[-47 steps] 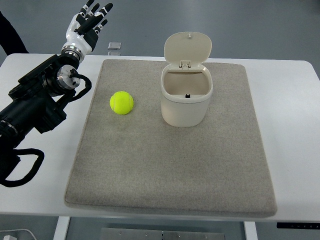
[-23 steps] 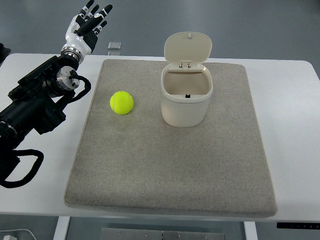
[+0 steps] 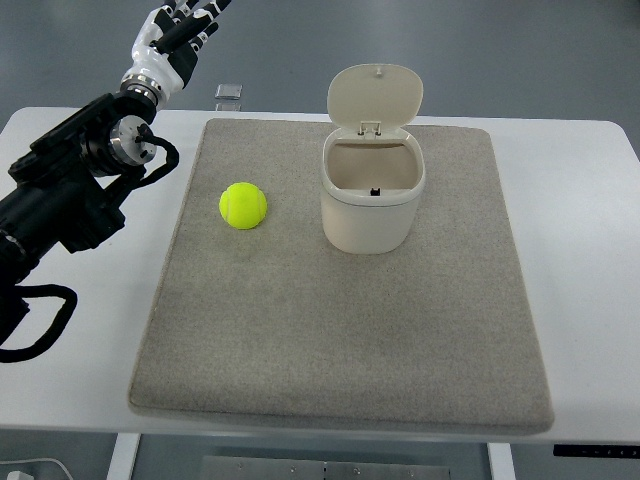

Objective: Put tennis ball into box with left hand
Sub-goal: 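Swing the left hand over the mat and lower it toward the tennis ball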

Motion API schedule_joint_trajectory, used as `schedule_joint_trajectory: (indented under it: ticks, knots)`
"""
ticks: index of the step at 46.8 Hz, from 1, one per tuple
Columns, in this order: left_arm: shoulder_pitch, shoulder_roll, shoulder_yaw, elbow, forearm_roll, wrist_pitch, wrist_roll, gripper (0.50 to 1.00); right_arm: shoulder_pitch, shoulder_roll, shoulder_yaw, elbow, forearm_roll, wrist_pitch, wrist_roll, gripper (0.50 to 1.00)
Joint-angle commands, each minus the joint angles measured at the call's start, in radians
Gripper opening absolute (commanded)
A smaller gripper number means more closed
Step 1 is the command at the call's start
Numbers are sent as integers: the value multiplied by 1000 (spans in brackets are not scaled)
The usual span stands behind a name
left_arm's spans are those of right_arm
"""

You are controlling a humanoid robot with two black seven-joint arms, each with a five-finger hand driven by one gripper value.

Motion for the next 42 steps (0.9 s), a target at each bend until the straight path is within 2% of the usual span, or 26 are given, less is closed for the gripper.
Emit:
schedule_joint_trajectory:
  ticks: [1, 5, 11, 15, 27, 34, 42]
  knots:
    - [-30, 35, 95, -18, -1, 0, 3, 990, 0, 0, 0, 0, 0, 0, 0, 938]
    - [-67, 99, 204, -64, -1, 1, 26, 990, 0, 0, 0, 0, 0, 0, 0, 938]
    - [-125, 176, 362, -153, -6, 3, 115, 988, 0, 0, 0, 0, 0, 0, -1, 938]
    - [-155, 228, 436, -221, -6, 4, 135, 986, 0, 0, 0, 0, 0, 0, 0, 938]
    - [-250, 316, 698, -400, -4, 3, 144, 984, 0, 0, 0, 0, 0, 0, 0, 938]
    - [-262, 316, 807, -446, -1, 16, 143, 964, 0, 0, 0, 0, 0, 0, -1, 938]
    - [-273, 317, 887, -479, 2, 27, 143, 964, 0, 0, 0, 0, 0, 0, 0, 938]
